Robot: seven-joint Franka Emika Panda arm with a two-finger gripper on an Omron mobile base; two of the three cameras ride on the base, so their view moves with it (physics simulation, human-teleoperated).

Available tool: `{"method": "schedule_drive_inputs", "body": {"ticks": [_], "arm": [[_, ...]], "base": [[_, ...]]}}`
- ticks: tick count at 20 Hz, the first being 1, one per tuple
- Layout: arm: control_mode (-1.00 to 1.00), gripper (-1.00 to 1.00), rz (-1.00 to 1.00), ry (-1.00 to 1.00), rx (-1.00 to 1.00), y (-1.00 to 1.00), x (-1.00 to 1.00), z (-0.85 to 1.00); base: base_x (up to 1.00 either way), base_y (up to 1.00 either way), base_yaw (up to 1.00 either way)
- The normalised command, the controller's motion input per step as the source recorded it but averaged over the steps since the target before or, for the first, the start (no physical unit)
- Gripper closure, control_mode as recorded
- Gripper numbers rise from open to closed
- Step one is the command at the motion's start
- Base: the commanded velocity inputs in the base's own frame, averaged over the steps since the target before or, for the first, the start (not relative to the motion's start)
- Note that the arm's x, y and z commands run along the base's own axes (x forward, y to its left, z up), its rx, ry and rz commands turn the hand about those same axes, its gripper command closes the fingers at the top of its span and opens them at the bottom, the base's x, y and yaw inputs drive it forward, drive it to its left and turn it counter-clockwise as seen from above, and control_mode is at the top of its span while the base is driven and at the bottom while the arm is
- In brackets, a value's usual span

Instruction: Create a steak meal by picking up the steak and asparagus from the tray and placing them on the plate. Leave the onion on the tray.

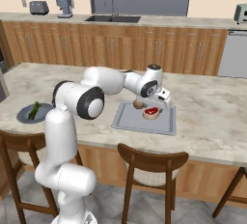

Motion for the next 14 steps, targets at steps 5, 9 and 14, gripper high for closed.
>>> {"method": "schedule_drive_inputs", "body": {"ticks": [5,9,14], "arm": [[-1.00,-1.00,0.00,0.00,0.00,0.00,0.38,-0.24],[-1.00,-1.00,0.00,0.00,0.00,0.00,0.24,-0.25],[-1.00,-1.00,0.00,-0.03,0.00,0.00,0.07,-0.28]], "base": [[0.00,0.00,0.00],[0.00,0.00,0.00],[0.00,0.00,0.00]]}}
